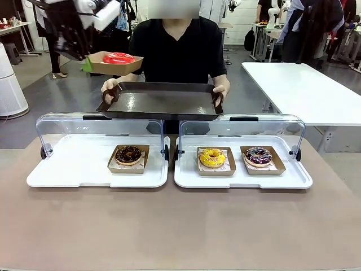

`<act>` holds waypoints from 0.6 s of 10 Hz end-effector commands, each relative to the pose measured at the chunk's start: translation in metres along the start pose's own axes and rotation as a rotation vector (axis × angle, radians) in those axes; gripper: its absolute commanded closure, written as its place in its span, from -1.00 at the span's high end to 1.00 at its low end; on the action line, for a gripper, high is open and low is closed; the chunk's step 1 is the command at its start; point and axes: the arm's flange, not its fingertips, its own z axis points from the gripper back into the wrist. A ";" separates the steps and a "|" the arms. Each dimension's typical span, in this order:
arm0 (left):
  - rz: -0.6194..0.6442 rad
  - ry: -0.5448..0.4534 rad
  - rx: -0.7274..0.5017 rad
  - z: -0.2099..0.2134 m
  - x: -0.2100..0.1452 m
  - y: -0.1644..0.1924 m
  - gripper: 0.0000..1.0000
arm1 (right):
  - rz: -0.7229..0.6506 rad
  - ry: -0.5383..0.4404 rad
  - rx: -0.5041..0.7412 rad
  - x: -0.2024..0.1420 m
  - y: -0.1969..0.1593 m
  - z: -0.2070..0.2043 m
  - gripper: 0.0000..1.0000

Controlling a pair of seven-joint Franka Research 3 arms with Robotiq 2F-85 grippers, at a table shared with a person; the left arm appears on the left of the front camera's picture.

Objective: Provide the desired donut to the person.
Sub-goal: Place the picked Paper togo box onto the Handle tray extended by the person.

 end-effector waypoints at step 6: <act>0.120 -0.110 -0.108 -0.085 -0.012 0.068 -0.96 | 0.007 -0.024 0.007 0.001 -0.001 0.000 1.00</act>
